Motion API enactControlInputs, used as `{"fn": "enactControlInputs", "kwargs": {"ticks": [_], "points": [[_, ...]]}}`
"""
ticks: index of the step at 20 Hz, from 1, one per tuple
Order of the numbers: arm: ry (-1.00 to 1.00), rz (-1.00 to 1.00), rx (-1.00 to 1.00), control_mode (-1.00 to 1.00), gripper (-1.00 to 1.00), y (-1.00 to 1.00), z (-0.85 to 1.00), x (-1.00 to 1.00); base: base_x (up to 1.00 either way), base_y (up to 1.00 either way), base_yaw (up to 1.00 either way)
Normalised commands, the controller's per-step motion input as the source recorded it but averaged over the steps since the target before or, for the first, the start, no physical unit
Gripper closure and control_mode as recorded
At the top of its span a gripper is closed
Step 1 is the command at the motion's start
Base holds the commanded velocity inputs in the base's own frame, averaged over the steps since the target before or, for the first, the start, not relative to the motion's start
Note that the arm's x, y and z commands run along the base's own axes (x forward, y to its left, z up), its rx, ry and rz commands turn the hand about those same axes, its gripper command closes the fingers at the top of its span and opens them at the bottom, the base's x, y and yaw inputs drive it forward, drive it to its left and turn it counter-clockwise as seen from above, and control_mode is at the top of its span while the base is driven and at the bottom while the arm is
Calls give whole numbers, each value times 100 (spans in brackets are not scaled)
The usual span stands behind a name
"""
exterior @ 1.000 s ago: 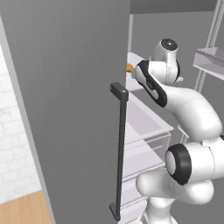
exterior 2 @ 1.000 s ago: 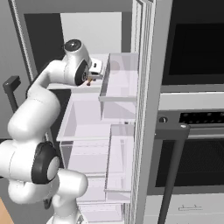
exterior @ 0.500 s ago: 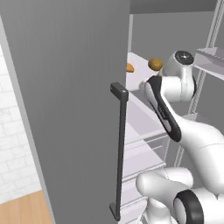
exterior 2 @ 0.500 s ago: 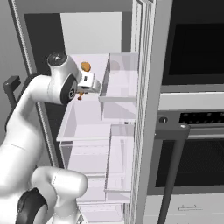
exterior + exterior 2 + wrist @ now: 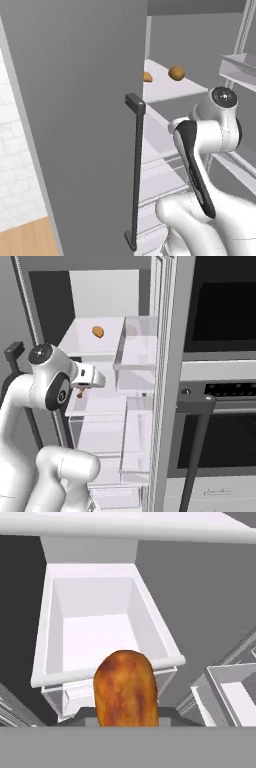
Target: Place one potato and one chicken drumstick in each tupperware on the nearby counter, to pack two identical lunches.
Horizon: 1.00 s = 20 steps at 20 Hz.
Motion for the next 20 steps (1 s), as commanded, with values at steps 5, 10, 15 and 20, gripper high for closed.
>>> {"fn": "enactControlInputs", "kwargs": {"ticks": [5,10,15,20], "points": [[0,0,0,100,100,0,0,0,-100,-11,0],[0,0,0,100,100,0,0,0,-100,-51,-1],[0,0,0,100,100,0,0,0,-81,-97,-16],[0,0,0,100,100,0,0,0,-10,-100,-23]]}}
